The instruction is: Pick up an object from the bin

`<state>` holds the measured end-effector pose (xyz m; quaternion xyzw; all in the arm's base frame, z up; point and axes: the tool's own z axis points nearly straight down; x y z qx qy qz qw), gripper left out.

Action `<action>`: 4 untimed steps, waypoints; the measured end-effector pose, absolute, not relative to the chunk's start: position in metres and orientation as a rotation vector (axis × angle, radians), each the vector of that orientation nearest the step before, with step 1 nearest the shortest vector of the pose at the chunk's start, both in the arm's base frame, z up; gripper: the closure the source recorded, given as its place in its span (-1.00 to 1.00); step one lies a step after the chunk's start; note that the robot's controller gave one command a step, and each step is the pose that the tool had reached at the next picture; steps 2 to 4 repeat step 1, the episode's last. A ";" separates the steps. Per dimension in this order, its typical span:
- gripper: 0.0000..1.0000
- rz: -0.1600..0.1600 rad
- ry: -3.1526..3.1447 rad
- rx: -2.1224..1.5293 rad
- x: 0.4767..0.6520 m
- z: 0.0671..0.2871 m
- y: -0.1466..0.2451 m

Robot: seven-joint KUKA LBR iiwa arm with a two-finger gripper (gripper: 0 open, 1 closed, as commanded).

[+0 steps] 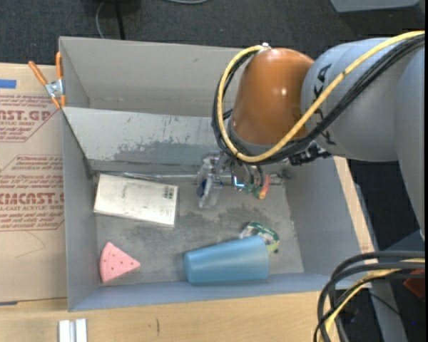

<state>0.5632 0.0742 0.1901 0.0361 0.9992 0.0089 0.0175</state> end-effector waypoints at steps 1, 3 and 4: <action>1.00 0.032 3.096 0.115 0.562 0.238 0.077; 1.00 0.032 3.096 0.115 0.562 0.238 0.077; 1.00 0.032 3.096 0.115 0.562 0.238 0.077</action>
Offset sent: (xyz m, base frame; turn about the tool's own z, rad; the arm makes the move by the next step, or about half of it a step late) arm 0.0217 -0.0213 -0.0214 -0.0538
